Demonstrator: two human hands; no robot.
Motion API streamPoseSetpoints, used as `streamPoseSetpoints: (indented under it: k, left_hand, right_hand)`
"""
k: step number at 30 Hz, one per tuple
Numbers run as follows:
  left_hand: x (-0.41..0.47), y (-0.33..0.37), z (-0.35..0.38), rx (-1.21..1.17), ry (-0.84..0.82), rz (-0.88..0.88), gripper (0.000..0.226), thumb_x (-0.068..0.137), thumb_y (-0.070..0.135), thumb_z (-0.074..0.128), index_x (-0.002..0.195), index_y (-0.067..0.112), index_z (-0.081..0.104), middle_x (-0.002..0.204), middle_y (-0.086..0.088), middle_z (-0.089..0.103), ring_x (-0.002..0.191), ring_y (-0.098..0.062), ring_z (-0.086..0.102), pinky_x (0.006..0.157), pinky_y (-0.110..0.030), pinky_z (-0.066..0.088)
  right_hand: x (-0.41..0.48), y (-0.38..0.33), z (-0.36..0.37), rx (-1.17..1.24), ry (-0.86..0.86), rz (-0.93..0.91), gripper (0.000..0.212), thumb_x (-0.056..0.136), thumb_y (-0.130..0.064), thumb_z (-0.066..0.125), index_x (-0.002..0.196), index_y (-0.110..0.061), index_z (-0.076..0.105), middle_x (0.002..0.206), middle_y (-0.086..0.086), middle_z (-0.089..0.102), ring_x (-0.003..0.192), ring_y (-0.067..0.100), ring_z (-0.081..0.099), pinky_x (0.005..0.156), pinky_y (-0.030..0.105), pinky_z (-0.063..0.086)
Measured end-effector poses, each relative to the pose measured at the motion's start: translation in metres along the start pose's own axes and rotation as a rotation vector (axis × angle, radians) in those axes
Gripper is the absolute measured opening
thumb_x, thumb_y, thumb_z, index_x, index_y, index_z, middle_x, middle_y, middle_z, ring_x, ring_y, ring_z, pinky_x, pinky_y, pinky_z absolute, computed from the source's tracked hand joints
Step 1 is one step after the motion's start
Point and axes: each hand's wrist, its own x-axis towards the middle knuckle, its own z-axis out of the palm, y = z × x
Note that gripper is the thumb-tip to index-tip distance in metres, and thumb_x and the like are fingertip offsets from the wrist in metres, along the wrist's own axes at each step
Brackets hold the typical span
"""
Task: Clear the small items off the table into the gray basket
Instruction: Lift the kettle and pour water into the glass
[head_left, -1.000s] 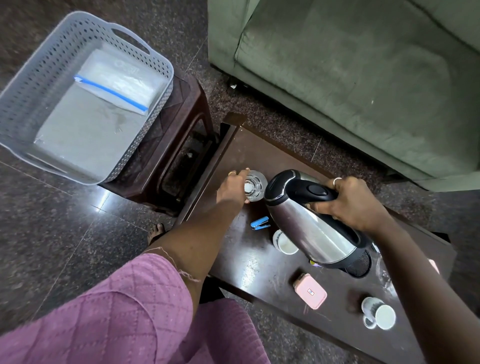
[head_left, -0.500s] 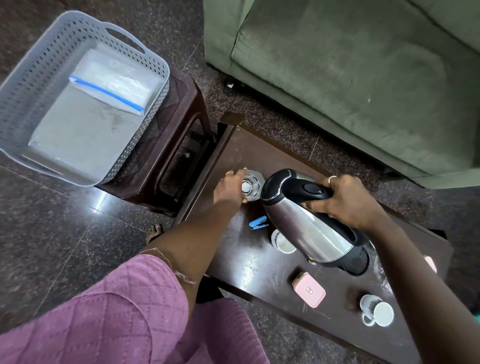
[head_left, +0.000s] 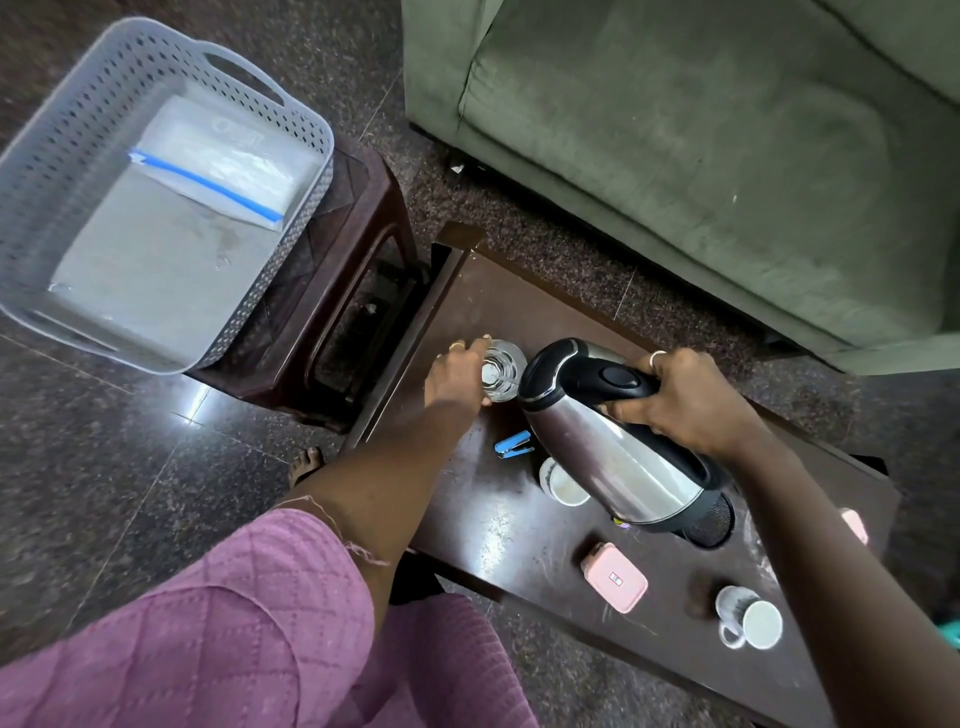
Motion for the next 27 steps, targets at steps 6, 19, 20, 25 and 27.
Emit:
streamPoseSetpoints:
  k: [6, 19, 20, 25, 27]
  left_hand:
    - [0.0006, -0.0002, 0.0001, 0.019, 0.007, -0.003, 0.08, 0.071, 0.011, 0.076, 0.138, 0.026, 0.035, 0.125, -0.014, 0.052, 0.115, -0.036, 0.054, 0.095, -0.042, 0.046]
    - [0.0014, -0.0006, 0.0004, 0.005, -0.002, -0.009, 0.08, 0.071, 0.009, 0.075, 0.138, 0.027, 0.034, 0.127, -0.014, 0.051, 0.115, -0.036, 0.054, 0.097, -0.043, 0.046]
    - [0.0013, -0.0007, 0.0003, -0.001, -0.005, -0.012, 0.08, 0.071, 0.009, 0.075, 0.138, 0.027, 0.034, 0.128, -0.015, 0.051, 0.116, -0.036, 0.053, 0.097, -0.043, 0.046]
    - [0.0007, -0.0006, -0.0008, -0.001, -0.014, -0.008, 0.082, 0.07, 0.01, 0.077, 0.138, 0.027, 0.034, 0.129, -0.015, 0.05, 0.116, -0.036, 0.053, 0.097, -0.043, 0.047]
    - [0.0004, 0.0001, -0.0014, -0.008, -0.015, -0.011, 0.081, 0.07, 0.009, 0.076, 0.137, 0.027, 0.034, 0.127, -0.014, 0.051, 0.116, -0.036, 0.053, 0.095, -0.044, 0.047]
  right_hand:
    - [0.0005, 0.001, -0.0005, 0.025, -0.005, 0.012, 0.012, 0.068, -0.022, 0.078, 0.071, -0.021, 0.066, 0.049, -0.007, 0.053, 0.038, -0.001, 0.047, 0.048, 0.027, 0.041]
    - [0.0035, -0.0003, -0.0007, 0.017, -0.016, 0.024, 0.013, 0.068, -0.023, 0.078, 0.076, -0.023, 0.067, 0.052, -0.006, 0.056, 0.037, -0.003, 0.048, 0.049, 0.027, 0.044]
    - [0.0035, -0.0005, -0.0007, 0.019, -0.018, 0.026, 0.013, 0.068, -0.023, 0.078, 0.075, -0.023, 0.067, 0.052, -0.006, 0.056, 0.037, -0.003, 0.048, 0.049, 0.027, 0.044]
    - [0.0033, -0.0014, -0.0002, 0.032, -0.021, 0.029, 0.014, 0.068, -0.023, 0.078, 0.077, -0.024, 0.068, 0.054, -0.006, 0.057, 0.039, -0.002, 0.049, 0.05, 0.026, 0.043]
    - [0.0028, -0.0015, -0.0003, 0.024, -0.016, 0.025, 0.013, 0.067, -0.023, 0.078, 0.074, -0.024, 0.067, 0.053, -0.006, 0.057, 0.041, 0.003, 0.049, 0.051, 0.027, 0.044]
